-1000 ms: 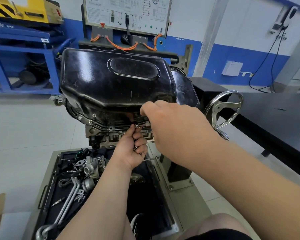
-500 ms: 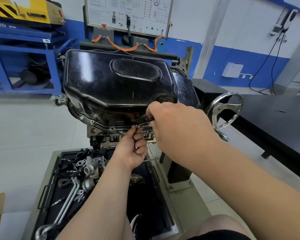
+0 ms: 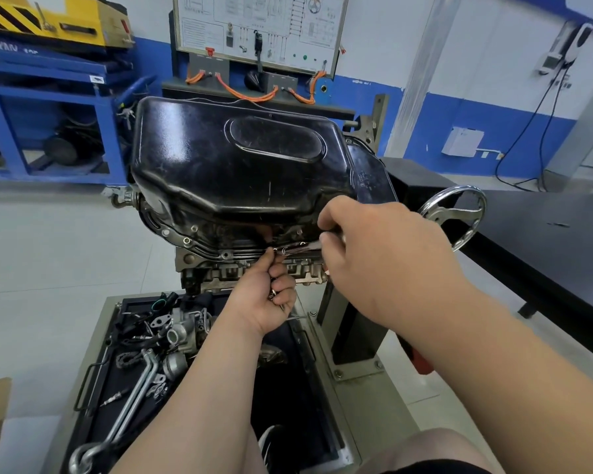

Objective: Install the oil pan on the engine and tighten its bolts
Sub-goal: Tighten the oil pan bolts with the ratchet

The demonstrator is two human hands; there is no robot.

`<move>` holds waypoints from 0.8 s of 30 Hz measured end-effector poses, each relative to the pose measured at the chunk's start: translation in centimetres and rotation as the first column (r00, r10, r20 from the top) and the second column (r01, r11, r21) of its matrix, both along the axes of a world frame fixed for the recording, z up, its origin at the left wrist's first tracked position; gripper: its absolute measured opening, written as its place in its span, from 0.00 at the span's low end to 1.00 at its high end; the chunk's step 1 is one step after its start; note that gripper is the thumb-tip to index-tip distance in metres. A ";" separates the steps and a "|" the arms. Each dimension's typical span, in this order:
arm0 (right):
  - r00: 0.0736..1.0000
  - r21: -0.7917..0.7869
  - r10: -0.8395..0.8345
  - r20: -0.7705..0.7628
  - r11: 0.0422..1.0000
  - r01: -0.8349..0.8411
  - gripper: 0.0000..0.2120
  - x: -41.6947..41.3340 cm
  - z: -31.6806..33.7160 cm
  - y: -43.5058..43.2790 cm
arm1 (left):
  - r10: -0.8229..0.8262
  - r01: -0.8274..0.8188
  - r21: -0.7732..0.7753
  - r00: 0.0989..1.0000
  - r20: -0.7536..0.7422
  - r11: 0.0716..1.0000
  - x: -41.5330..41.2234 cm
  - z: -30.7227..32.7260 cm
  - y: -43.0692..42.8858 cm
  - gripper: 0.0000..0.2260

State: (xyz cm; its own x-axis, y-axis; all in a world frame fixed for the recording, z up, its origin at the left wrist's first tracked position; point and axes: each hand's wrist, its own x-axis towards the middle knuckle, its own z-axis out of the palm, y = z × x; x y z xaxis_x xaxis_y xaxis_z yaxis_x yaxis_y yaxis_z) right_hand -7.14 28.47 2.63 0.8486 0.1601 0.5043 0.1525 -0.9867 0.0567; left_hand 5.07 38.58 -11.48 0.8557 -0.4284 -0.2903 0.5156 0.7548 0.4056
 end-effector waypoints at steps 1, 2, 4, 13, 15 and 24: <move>1.000 0.016 0.000 0.013 1.000 0.000 0.07 -0.1 0.1 -0.1 | -0.001 0.001 0.009 1.000 0.006 1.000 0.0 0.0 0.0 0.14; 1.000 0.029 0.002 0.028 1.000 -0.003 0.07 -0.1 0.2 -0.1 | -0.002 0.002 0.014 1.000 0.011 1.000 -0.1 0.1 0.0 0.14; 0.999 0.059 0.009 0.051 0.998 -0.012 0.06 -0.3 0.2 -0.1 | -0.001 0.001 0.013 1.000 -0.001 1.000 -0.2 0.0 0.0 0.16; 0.999 0.145 0.045 0.000 0.988 -0.045 0.05 -0.1 -0.2 0.0 | 0.064 -0.068 -0.050 0.994 -0.090 0.996 -1.4 -0.9 1.2 0.10; 0.998 0.166 0.056 -0.009 0.985 -0.054 0.04 -0.2 -0.3 0.0 | 0.066 -0.071 -0.074 0.995 -0.071 0.995 -1.6 -0.7 1.4 0.08; 0.997 0.198 0.076 -0.034 0.978 -0.068 0.03 -0.9 0.0 0.2 | 0.111 -0.118 -0.121 0.992 -0.063 0.986 -2.0 -0.3 2.2 0.09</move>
